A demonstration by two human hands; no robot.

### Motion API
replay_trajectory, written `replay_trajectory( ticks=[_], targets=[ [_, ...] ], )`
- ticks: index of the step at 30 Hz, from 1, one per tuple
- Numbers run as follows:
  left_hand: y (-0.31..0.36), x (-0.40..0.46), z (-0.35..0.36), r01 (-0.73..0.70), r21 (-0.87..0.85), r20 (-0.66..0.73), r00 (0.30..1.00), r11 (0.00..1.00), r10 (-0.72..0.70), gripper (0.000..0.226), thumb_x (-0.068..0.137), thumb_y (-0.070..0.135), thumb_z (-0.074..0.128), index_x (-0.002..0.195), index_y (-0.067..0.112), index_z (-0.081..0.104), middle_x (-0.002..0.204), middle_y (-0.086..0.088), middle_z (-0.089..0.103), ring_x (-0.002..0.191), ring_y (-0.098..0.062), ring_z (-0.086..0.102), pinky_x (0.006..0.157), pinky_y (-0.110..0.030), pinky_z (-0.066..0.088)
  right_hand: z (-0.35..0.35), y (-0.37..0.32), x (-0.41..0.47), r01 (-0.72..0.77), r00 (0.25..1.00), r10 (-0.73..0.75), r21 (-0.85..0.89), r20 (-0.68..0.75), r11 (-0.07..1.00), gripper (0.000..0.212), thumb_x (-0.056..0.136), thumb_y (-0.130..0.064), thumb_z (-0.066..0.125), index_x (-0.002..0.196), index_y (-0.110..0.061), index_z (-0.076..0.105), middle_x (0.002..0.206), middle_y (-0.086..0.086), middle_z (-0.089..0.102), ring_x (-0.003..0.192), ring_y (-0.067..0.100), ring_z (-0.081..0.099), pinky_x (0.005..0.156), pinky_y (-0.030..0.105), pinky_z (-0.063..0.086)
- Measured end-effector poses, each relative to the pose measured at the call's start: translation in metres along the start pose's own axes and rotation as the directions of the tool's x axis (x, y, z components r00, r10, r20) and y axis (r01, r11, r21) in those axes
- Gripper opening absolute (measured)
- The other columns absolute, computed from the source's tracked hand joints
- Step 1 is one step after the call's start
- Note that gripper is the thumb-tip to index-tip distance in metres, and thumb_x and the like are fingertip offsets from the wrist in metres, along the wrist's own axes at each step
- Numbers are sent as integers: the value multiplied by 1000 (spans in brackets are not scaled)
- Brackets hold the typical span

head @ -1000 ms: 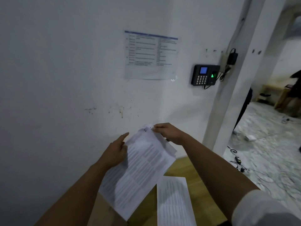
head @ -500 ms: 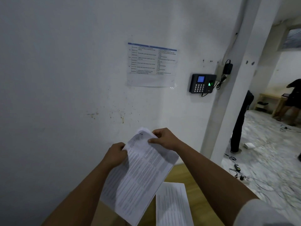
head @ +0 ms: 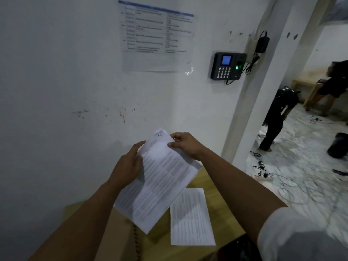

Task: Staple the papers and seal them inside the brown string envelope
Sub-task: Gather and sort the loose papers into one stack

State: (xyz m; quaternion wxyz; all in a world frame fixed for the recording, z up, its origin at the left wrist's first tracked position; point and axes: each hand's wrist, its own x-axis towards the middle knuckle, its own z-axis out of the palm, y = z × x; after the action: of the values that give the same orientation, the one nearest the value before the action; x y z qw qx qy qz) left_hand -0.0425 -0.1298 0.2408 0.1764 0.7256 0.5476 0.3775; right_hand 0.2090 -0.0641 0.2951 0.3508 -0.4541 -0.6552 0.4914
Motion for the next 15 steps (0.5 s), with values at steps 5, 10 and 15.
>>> replay_trajectory(
  ticks=[5, 10, 15],
  targets=[
    [-29, 10, 46, 21, 111, 86, 996, 994, -31, 65, 102, 17, 45, 155, 45, 21, 94, -3, 73, 77, -18, 68, 75, -36, 56, -13, 63, 22, -154, 988, 153, -4, -21, 988, 25, 88, -10, 72, 113, -8, 73, 100, 14, 77, 92, 32, 74, 86, 40, 60],
    [-83, 5, 102, 107, 175, 225, 963, 979, -145, 63, 97, 21, 42, 157, 35, 26, 134, -10, 66, 114, -28, 66, 94, -37, 51, -32, 156, 50, -398, 917, 388, -125, -95, 909, 29, 91, -12, 67, 120, -10, 67, 99, 15, 75, 74, 21, 66, 62, 30, 53],
    [-139, -17, 144, 288, 239, 331, 874, 927, -356, 58, 103, 28, 39, 157, 43, 23, 143, 0, 60, 125, -24, 60, 105, -40, 45, -42, 276, 73, -442, 876, 475, -525, -79, 727, 35, 87, -12, 68, 122, -10, 68, 122, 11, 68, 106, 22, 65, 95, 29, 48]
  ],
)
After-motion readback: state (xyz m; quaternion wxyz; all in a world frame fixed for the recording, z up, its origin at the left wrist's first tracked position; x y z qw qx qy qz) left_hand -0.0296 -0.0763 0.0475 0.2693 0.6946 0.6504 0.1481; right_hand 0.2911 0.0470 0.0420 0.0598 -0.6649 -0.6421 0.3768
